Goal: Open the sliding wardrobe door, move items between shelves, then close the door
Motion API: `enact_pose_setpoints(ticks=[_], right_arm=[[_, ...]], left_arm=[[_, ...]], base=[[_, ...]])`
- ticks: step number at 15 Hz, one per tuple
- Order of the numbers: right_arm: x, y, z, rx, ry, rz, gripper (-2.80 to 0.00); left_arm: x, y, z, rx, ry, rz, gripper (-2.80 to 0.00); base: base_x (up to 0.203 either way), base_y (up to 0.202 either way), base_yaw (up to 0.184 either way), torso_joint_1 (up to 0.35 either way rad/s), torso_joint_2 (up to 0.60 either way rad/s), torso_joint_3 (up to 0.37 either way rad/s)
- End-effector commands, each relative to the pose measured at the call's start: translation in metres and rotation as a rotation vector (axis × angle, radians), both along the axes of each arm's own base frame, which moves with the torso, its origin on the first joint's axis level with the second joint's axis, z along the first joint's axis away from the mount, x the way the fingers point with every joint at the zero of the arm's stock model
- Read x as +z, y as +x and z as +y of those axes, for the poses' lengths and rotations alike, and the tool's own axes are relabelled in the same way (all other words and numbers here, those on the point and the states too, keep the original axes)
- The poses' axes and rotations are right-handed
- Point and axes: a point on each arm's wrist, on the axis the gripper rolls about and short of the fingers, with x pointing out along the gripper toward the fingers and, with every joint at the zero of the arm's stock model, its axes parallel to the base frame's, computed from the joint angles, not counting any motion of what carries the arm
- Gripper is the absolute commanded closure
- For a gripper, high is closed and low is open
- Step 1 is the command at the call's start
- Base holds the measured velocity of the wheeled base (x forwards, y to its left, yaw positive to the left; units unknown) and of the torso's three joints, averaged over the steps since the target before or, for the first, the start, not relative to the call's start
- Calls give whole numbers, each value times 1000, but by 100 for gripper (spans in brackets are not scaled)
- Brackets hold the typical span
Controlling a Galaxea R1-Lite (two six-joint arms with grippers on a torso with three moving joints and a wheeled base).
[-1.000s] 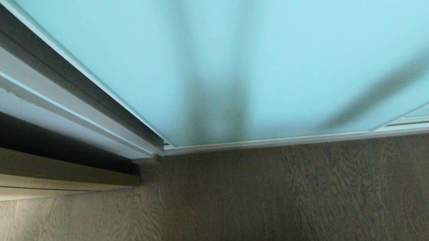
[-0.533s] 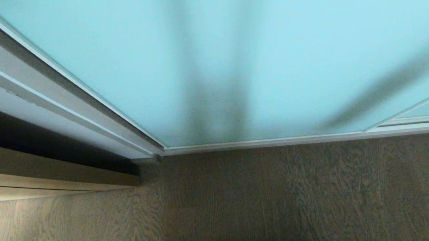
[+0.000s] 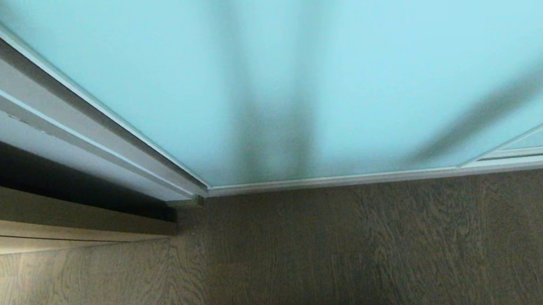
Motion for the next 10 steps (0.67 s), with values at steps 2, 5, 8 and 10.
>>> enact_pose_setpoints(ticks=[2, 5, 8, 10], right_arm=[[0, 0, 0, 0, 0, 1, 0], [0, 0, 0, 0, 0, 1, 0], [0, 0, 0, 0, 0, 1, 0], [0, 0, 0, 0, 0, 1, 0]], left_arm=[[-24, -14, 16, 112, 10, 13, 0], [-29, -26, 25, 194, 4, 7, 0], [-51, -50, 37, 285, 21, 41, 0], [-66, -64, 41, 361, 23, 49, 0]], base=[[0, 0, 0, 0, 0, 0], [0, 0, 0, 0, 0, 0], [0, 0, 0, 0, 0, 0], [0, 0, 0, 0, 0, 0]])
